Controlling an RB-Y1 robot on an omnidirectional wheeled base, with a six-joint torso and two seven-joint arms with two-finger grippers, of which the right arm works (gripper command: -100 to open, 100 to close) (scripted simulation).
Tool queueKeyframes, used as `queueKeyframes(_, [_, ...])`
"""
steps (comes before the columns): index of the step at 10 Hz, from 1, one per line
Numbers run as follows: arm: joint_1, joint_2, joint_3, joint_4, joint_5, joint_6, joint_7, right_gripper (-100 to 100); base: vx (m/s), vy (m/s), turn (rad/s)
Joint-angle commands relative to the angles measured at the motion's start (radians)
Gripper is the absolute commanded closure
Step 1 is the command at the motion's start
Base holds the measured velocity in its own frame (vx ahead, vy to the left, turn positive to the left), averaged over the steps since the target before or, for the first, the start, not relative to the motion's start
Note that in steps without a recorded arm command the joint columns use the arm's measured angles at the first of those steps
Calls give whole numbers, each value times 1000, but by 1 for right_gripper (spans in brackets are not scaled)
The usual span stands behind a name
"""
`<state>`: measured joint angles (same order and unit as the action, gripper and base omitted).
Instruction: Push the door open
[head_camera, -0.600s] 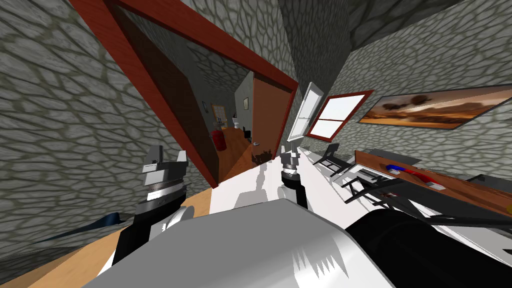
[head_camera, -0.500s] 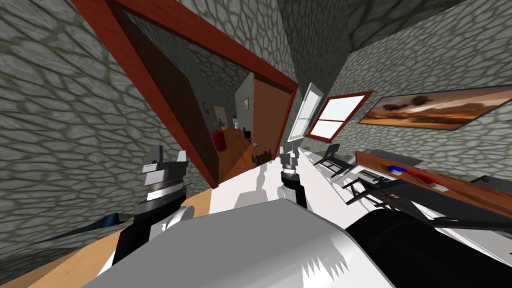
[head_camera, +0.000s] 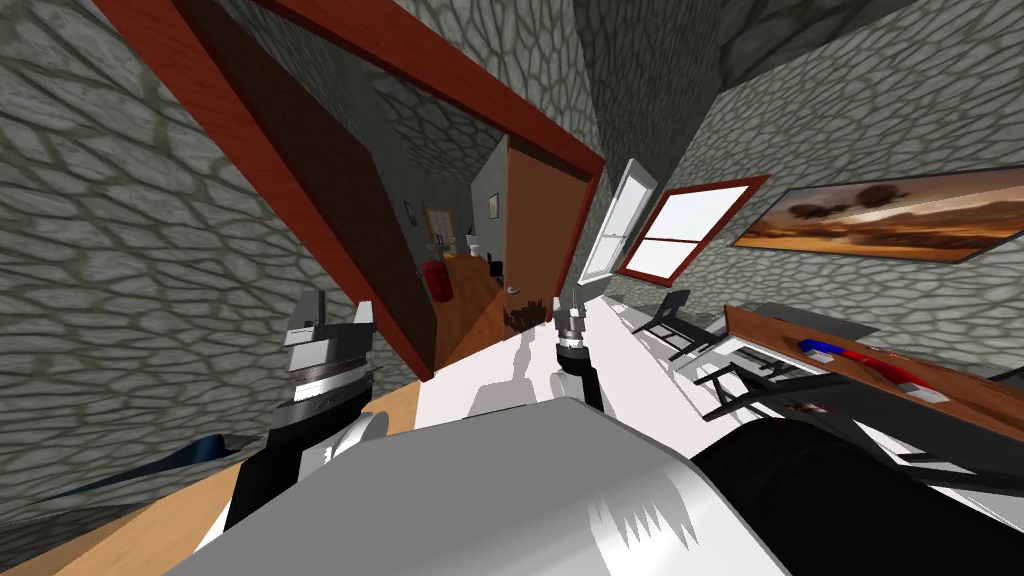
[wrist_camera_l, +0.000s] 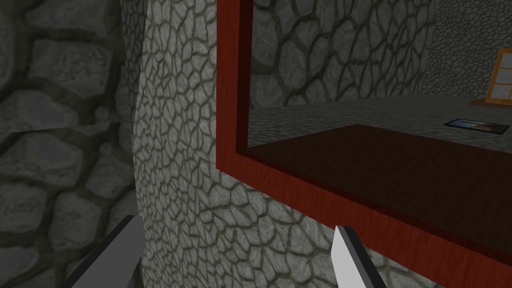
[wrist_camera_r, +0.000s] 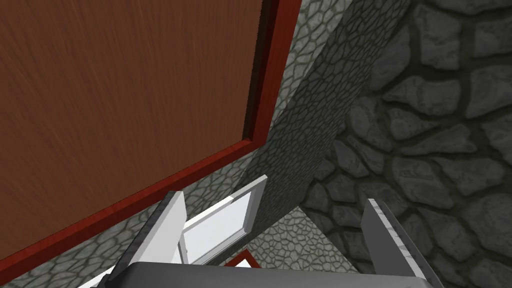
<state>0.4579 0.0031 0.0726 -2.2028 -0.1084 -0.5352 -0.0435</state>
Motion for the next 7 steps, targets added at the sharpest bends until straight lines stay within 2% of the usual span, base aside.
queueKeyframes(1, [-10,-6,2,31,3,-2,2,-100,91,-36,31])
queueKeyframes(7, [-67,-25,12,193,17,-28,11,-100,95,-44,36])
